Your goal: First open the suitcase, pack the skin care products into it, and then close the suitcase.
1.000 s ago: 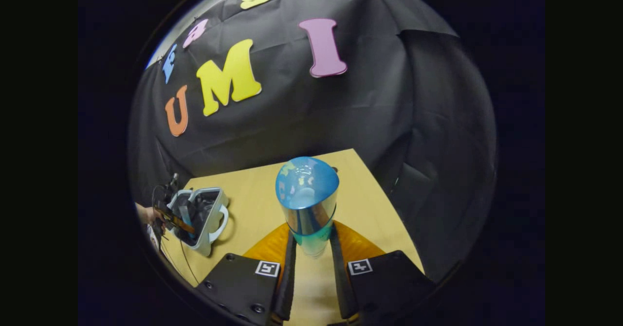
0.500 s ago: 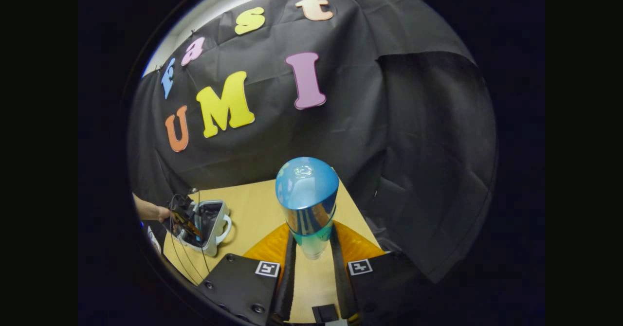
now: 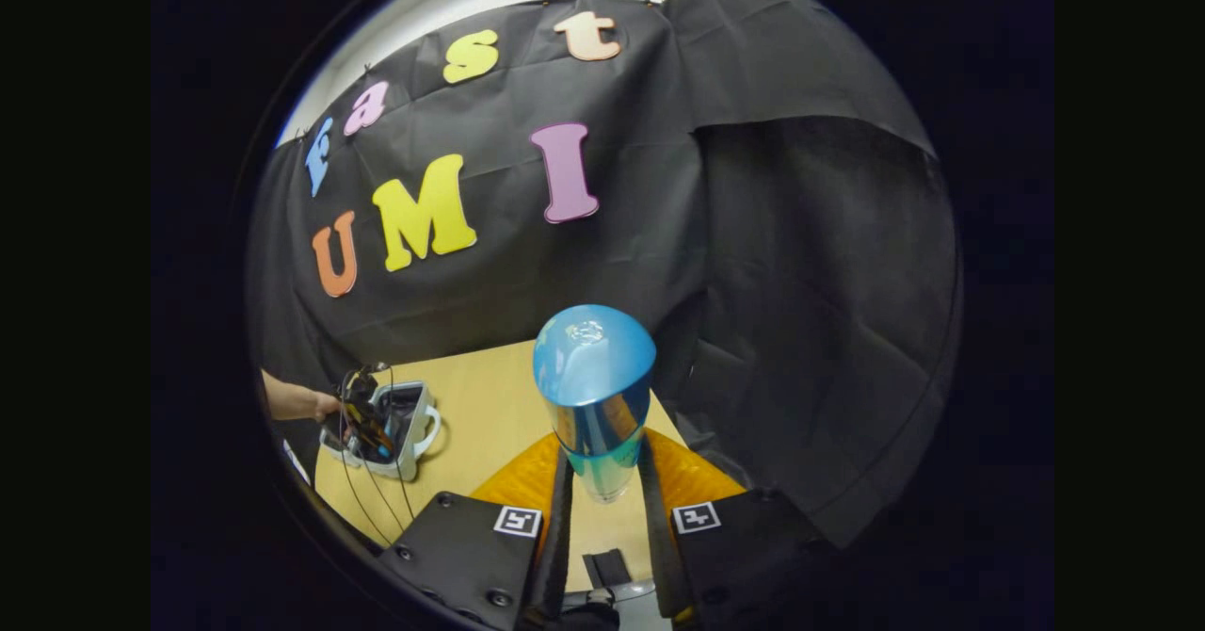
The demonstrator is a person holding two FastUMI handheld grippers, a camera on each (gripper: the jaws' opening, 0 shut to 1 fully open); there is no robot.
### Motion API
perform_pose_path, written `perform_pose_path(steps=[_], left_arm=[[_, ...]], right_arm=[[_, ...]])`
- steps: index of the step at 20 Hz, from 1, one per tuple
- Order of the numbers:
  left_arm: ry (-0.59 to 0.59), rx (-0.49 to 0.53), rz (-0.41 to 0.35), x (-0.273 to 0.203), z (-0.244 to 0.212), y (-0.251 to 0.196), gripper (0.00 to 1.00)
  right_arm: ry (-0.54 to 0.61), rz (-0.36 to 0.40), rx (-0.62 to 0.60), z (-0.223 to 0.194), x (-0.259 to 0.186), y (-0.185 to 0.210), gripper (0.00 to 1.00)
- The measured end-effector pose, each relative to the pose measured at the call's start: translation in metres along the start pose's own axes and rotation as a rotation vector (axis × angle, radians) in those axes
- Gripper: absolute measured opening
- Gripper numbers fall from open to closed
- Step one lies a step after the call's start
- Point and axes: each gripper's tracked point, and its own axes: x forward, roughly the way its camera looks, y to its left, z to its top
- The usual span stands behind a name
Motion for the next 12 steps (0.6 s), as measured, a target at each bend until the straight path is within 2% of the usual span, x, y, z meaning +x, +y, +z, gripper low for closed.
perform_pose_path(steps=[1,2,4,5,7,8,9,10,11,12], left_arm=[[-0.012,-0.008,-0.005,0.0,0.0,0.0,0.43],[-0.026,-0.013,-0.011,0.001,0.001,0.0,0.35],[-0.049,-0.022,-0.041,-0.002,0.001,-0.004,0.58],[-0.064,-0.026,-0.055,-0.004,0.0,-0.006,0.53],[-0.098,-0.041,-0.078,-0.005,0.0,-0.008,0.74],[-0.117,-0.051,-0.092,-0.006,0.0,-0.008,0.71],[-0.137,-0.063,-0.1,-0.007,0.0,-0.008,0.72],[-0.162,-0.076,-0.109,-0.012,-0.002,-0.007,0.83],[-0.2,-0.087,-0.127,-0.021,-0.002,-0.007,0.87],[-0.242,-0.1,-0.157,-0.03,-0.004,-0.01,0.83]], right_arm=[[0.005,0.026,-0.009,-0.001,-0.005,0.015,0.34],[0.009,0.053,-0.013,-0.003,-0.009,0.028,0.34],[0.019,0.116,-0.044,-0.007,-0.01,0.063,0.34],[0.023,0.153,-0.066,-0.009,-0.008,0.083,0.34],[0.044,0.246,-0.097,-0.013,0.0,0.129,0.31],[0.06,0.291,-0.106,-0.016,0.006,0.151,0.32],[0.082,0.335,-0.113,-0.02,0.014,0.174,0.34],[0.11,0.38,-0.113,-0.025,0.022,0.197,0.31],[0.146,0.423,-0.117,-0.031,0.032,0.223,0.34],[0.168,0.467,-0.119,-0.034,0.04,0.245,0.34]])
